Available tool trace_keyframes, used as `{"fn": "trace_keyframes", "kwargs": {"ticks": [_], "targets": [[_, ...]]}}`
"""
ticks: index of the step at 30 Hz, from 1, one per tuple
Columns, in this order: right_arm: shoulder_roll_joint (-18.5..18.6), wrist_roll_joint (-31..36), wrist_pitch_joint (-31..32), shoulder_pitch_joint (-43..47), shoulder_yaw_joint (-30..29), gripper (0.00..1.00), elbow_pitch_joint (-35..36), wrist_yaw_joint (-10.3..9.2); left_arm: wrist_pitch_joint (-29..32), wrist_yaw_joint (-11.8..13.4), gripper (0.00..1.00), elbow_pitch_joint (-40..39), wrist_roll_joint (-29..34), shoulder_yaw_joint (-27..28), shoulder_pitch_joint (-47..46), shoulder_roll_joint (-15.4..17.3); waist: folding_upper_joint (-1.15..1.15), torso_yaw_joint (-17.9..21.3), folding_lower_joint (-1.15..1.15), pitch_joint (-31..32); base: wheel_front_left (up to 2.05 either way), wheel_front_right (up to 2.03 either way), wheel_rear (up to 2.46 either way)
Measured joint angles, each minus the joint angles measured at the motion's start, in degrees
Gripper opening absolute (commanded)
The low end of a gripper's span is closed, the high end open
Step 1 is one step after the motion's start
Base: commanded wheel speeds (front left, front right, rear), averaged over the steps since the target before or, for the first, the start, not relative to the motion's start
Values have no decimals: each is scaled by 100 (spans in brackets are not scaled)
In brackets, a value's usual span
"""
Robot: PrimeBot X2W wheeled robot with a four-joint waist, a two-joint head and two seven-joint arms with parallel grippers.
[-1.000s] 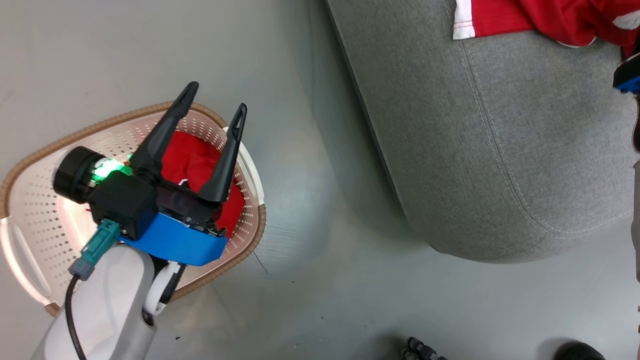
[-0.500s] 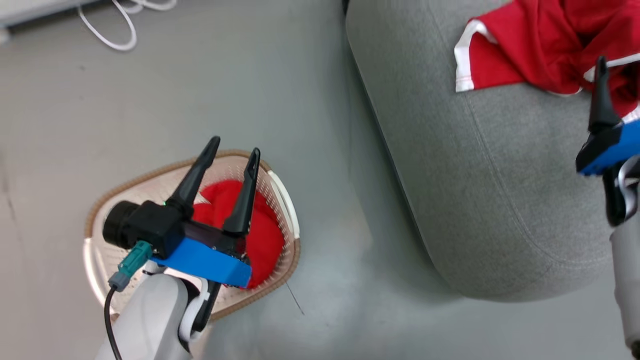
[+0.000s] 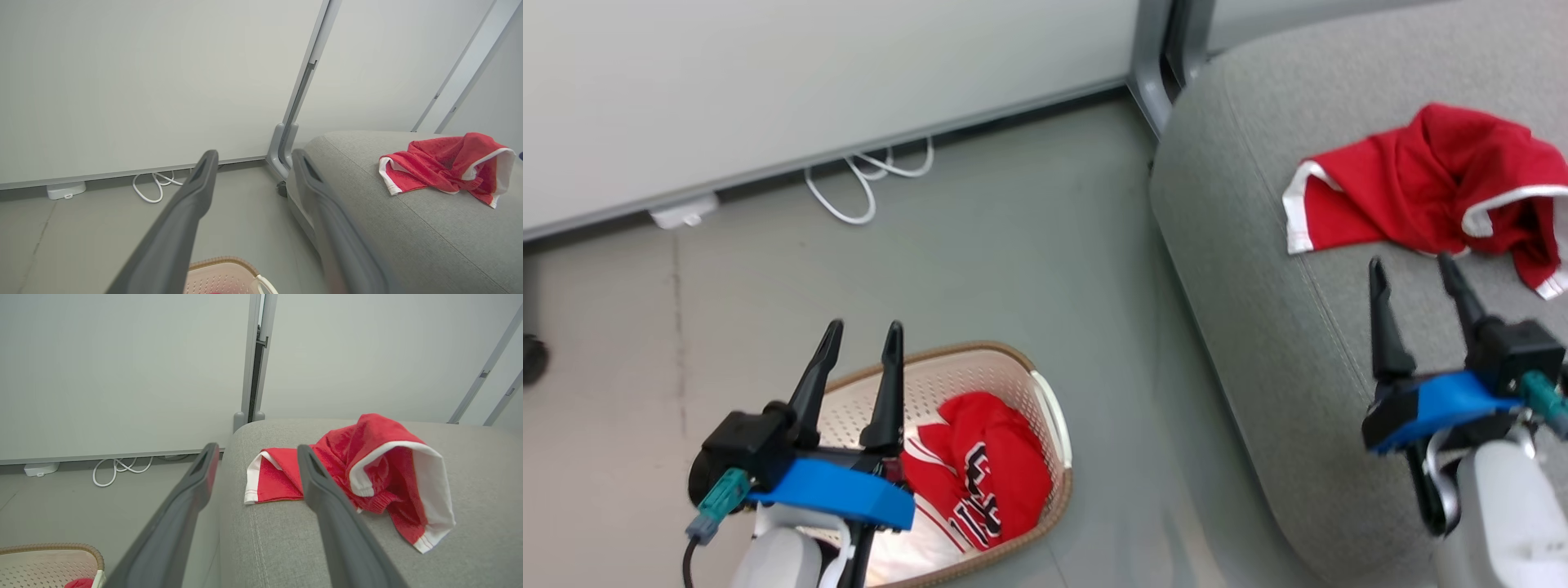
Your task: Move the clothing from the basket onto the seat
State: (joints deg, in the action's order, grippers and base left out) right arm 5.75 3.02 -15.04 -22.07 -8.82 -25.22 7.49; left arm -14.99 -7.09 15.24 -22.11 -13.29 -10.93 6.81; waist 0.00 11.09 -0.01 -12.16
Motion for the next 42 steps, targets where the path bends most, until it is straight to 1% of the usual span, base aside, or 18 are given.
{"fn": "trace_keyframes", "kwargs": {"ticks": [6,13,18,22,28,42], "targets": [[-190,-190,140,783,174,100,582,1,0,-3,100,193,133,381,347,-144,0,-333,0,450,0,0,0],[-259,-279,259,1432,246,100,1269,0,0,-12,100,382,269,684,622,-190,0,-823,0,821,0,0,0],[-277,-327,452,1682,390,100,1488,0,0,-13,100,482,347,770,714,-185,0,-1140,0,975,0,0,0],[-280,-426,539,1752,485,100,1543,0,0,-29,100,532,353,825,714,-170,0,-1311,0,1029,0,0,0],[-280,-522,590,1769,577,100,1552,0,0,-29,100,584,353,835,714,-166,0,-1392,0,1045,0,0,0],[-281,-587,594,1785,646,100,1548,0,0,-30,100,598,346,828,684,-168,0,-1319,1,1002,0,0,0]]}}
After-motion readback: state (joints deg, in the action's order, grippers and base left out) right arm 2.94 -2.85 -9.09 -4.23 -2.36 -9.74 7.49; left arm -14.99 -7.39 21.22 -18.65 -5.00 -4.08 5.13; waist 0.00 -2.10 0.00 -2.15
